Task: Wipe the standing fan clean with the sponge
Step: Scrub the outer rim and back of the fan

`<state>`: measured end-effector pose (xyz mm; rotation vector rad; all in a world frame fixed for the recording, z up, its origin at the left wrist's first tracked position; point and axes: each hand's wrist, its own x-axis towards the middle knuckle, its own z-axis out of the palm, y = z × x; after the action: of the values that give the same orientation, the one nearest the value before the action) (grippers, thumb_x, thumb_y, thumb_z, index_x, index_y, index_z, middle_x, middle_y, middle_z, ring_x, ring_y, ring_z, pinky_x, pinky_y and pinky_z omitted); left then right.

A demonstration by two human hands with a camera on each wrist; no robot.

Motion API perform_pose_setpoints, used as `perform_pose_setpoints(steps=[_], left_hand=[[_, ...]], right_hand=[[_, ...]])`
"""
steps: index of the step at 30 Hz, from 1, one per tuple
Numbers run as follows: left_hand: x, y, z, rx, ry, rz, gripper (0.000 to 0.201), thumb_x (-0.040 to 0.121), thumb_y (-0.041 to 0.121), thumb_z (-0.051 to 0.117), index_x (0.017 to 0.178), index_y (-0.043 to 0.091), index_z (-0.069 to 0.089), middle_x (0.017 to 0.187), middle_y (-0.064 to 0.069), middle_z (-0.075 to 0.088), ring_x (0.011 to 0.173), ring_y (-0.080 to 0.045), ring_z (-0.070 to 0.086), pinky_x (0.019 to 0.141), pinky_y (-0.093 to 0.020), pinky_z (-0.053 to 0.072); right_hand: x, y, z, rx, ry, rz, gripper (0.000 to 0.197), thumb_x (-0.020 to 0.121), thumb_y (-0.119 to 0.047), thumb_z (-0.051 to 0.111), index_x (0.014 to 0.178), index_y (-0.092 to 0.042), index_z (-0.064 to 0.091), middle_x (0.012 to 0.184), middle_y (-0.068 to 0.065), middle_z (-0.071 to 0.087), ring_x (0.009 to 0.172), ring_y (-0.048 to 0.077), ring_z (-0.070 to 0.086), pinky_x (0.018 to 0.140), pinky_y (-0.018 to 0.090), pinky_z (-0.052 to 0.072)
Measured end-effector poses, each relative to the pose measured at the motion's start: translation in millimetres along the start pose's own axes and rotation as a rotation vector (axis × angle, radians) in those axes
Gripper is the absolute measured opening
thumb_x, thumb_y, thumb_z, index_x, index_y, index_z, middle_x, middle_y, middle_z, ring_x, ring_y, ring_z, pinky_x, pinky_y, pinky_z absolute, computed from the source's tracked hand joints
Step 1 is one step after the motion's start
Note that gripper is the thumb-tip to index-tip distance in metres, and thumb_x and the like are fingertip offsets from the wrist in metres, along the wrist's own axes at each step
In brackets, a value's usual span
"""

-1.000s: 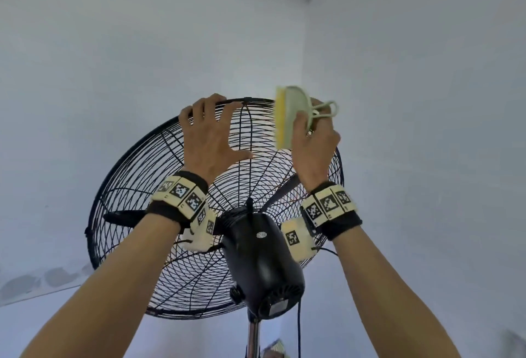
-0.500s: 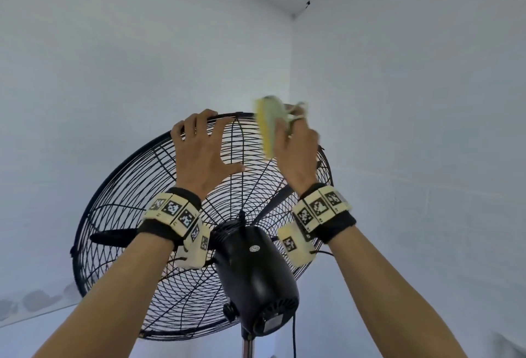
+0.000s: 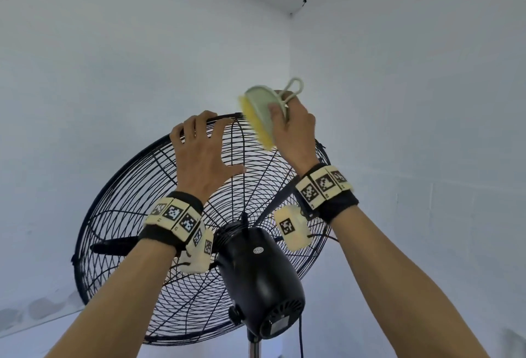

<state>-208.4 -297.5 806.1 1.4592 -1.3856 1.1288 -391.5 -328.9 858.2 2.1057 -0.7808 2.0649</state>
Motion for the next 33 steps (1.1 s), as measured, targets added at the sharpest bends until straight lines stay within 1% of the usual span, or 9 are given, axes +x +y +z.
perform_pose_setpoints(steps=[2, 4, 11, 16, 21, 26, 28, 30, 33], left_hand=[[0, 2, -1, -0.001, 0.006, 0.006, 0.107, 0.052, 0.076, 0.086, 0.141, 0.027, 0.053, 0.145, -0.005, 0.047, 0.130, -0.033, 0.044, 0.110, -0.054, 0.029], [-1, 4, -1, -0.004, 0.010, 0.008, 0.107, 0.051, 0.074, 0.087, 0.141, 0.026, 0.053, 0.145, -0.006, 0.047, 0.130, -0.033, 0.044, 0.111, -0.055, 0.029], [-1, -2, 0, 0.000, 0.005, -0.002, 0.106, 0.052, 0.074, 0.085, 0.142, 0.028, 0.053, 0.145, -0.006, 0.048, 0.130, -0.034, 0.044, 0.110, -0.054, 0.029], [-1, -3, -1, 0.009, 0.003, 0.009, 0.108, 0.053, 0.078, 0.083, 0.143, 0.028, 0.052, 0.146, -0.004, 0.047, 0.130, -0.033, 0.044, 0.109, -0.054, 0.029], [-1, 6, -1, 0.016, 0.005, 0.008, 0.109, 0.052, 0.075, 0.086, 0.142, 0.025, 0.053, 0.146, -0.006, 0.047, 0.131, -0.034, 0.044, 0.111, -0.055, 0.028], [0, -3, 0, 0.014, -0.001, 0.005, 0.107, 0.052, 0.074, 0.086, 0.143, 0.027, 0.052, 0.145, -0.006, 0.047, 0.130, -0.034, 0.044, 0.109, -0.055, 0.030], [1, -9, -3, 0.024, -0.030, 0.024, 0.107, 0.054, 0.076, 0.084, 0.144, 0.029, 0.050, 0.146, -0.006, 0.047, 0.130, -0.035, 0.044, 0.107, -0.055, 0.031], [-1, -16, -5, 0.036, -0.051, 0.015, 0.109, 0.056, 0.079, 0.081, 0.146, 0.029, 0.048, 0.144, -0.011, 0.047, 0.129, -0.037, 0.045, 0.107, -0.055, 0.032], [-10, -23, -5, 0.030, -0.044, -0.024, 0.109, 0.058, 0.081, 0.078, 0.148, 0.029, 0.046, 0.143, -0.017, 0.048, 0.127, -0.040, 0.046, 0.107, -0.058, 0.033]], right_hand=[[0, 19, -15, -0.156, 0.157, 0.161, 0.032, 0.108, -0.023, 0.046, 0.131, -0.006, 0.060, 0.098, 0.014, 0.073, 0.087, 0.036, 0.067, 0.080, 0.036, 0.051], [-2, 27, -23, -0.330, 0.148, 0.329, 0.035, 0.108, -0.021, 0.042, 0.137, -0.005, 0.052, 0.108, 0.020, 0.071, 0.100, 0.040, 0.065, 0.083, 0.042, 0.049], [0, -30, 15, -0.185, -0.127, -0.029, 0.030, 0.108, -0.022, 0.045, 0.127, -0.003, 0.060, 0.094, 0.013, 0.070, 0.079, 0.029, 0.060, 0.072, 0.027, 0.033], [4, -4, -1, -0.237, 0.065, 0.209, 0.032, 0.107, -0.021, 0.043, 0.132, -0.005, 0.056, 0.108, 0.017, 0.071, 0.095, 0.036, 0.062, 0.087, 0.040, 0.045], [-2, 14, -3, -0.515, -0.008, 0.220, 0.032, 0.105, -0.010, 0.044, 0.137, -0.004, 0.048, 0.109, 0.015, 0.071, 0.099, 0.034, 0.067, 0.070, 0.036, 0.045], [-4, -30, 21, -0.187, -0.051, -0.085, 0.034, 0.106, -0.016, 0.048, 0.138, -0.007, 0.055, 0.090, 0.008, 0.073, 0.064, 0.022, 0.056, 0.064, 0.023, 0.028], [2, -33, 22, -0.022, -0.018, -0.047, 0.040, 0.103, -0.014, 0.051, 0.143, -0.016, 0.051, 0.081, 0.002, 0.070, 0.057, 0.017, 0.056, 0.059, 0.015, 0.038], [9, -29, 19, 0.112, 0.033, 0.055, 0.040, 0.100, -0.013, 0.053, 0.140, -0.021, 0.051, 0.079, -0.002, 0.065, 0.060, 0.020, 0.059, 0.066, 0.029, 0.055], [14, -27, 17, 0.174, 0.108, 0.045, 0.030, 0.098, -0.014, 0.054, 0.128, -0.018, 0.056, 0.083, -0.003, 0.067, 0.062, 0.020, 0.061, 0.070, 0.041, 0.058]])
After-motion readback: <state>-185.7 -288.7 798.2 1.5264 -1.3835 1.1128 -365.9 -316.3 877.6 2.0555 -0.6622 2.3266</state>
